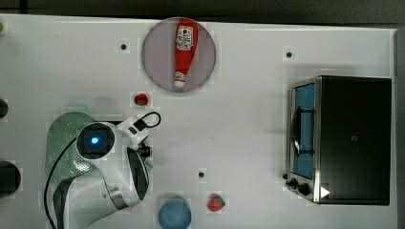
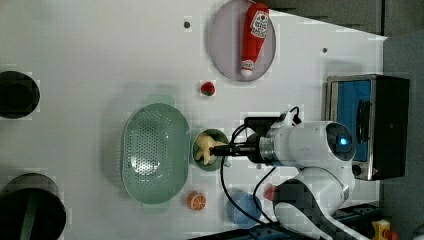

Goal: Pick Banana and place it in mug.

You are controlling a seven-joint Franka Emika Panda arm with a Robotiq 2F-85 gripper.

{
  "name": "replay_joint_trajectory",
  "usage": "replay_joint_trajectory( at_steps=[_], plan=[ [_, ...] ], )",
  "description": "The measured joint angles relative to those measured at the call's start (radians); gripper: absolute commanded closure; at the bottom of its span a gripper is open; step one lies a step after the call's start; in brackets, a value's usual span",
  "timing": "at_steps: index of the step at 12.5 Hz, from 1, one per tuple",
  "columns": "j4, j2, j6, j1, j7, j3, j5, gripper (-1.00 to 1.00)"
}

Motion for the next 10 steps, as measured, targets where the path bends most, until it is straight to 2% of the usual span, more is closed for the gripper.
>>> replay_joint_trajectory(
  at_steps=[3,6,8,10],
  plan=[
    [-0.014,-0.105,0.006,-0.009,0.000,-0.015,0.001,-1.00],
    [0.006,-0.258,-0.082,-0.003,0.000,-0.064,-0.001,-1.00],
    [0.062,-0.348,-0.219,0.009,0.001,-0.153,0.018,-1.00],
    [0.121,-0.446,-0.372,0.000,0.000,-0.271,-0.007,-1.00]
  ],
)
